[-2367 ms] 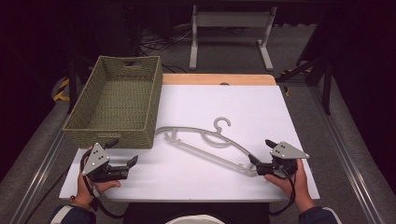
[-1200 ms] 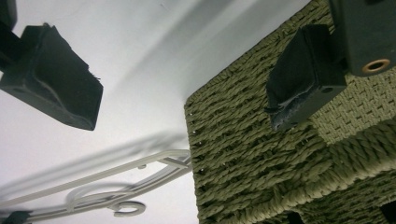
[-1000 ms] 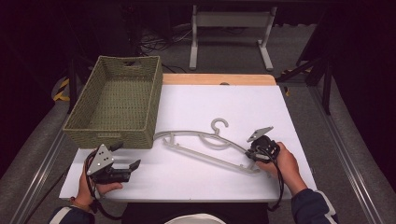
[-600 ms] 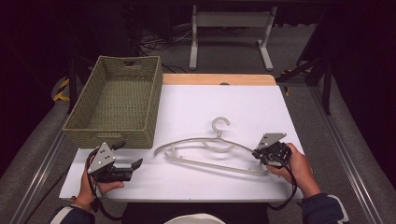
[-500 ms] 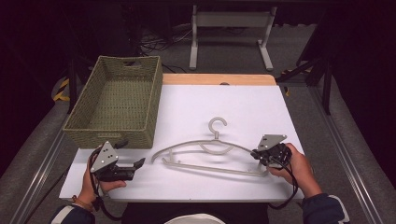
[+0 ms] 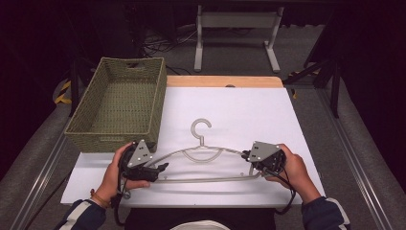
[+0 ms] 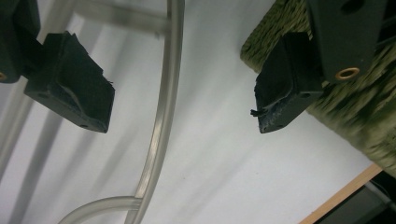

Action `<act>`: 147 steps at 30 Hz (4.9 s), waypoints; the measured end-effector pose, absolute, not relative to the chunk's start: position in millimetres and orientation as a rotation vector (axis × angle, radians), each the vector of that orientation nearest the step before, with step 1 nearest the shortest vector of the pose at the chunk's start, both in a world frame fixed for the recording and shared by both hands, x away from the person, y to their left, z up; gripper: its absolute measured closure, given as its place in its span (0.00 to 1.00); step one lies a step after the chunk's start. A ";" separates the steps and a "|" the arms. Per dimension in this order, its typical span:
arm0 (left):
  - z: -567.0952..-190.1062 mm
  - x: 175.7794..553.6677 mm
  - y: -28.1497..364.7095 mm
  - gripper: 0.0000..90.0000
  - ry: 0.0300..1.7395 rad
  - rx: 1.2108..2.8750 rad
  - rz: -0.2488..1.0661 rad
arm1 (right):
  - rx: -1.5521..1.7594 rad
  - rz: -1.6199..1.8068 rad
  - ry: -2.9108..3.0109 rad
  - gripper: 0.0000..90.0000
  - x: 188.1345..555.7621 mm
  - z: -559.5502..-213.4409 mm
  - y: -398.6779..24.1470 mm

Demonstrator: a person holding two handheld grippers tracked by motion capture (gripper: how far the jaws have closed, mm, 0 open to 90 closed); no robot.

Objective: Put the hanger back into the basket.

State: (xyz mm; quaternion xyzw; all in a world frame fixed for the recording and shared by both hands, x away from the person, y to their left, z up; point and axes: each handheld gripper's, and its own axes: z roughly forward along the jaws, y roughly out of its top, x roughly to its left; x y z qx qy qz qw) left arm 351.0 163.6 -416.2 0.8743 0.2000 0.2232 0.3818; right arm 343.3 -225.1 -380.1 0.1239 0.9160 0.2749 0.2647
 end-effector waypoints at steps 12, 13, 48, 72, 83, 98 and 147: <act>-408.8 363.6 138.7 0.62 0.439 2.350 0.677 | 0.262 0.729 2.471 0.93 346.9 -365.0 -201.2; -408.9 364.3 137.7 0.65 0.440 2.358 0.696 | 0.258 0.724 2.471 0.93 347.5 -364.6 -199.9; -391.1 361.0 143.6 0.90 0.452 2.308 0.753 | 0.459 1.011 2.107 0.51 340.9 -326.6 -215.8; -364.0 367.0 179.3 0.90 0.562 2.089 0.720 | 0.853 1.144 1.992 0.25 331.1 -418.7 -279.7; -344.0 370.3 186.9 0.90 0.619 2.019 0.714 | 0.849 1.138 2.029 0.16 333.2 -423.9 -276.6; -303.3 397.3 209.5 0.90 0.723 1.985 0.760 | 0.821 1.108 2.106 0.16 336.9 -431.8 -269.8; -350.3 537.8 294.9 0.89 1.160 2.147 0.788 | 0.804 0.971 2.311 0.15 345.2 -450.8 -255.7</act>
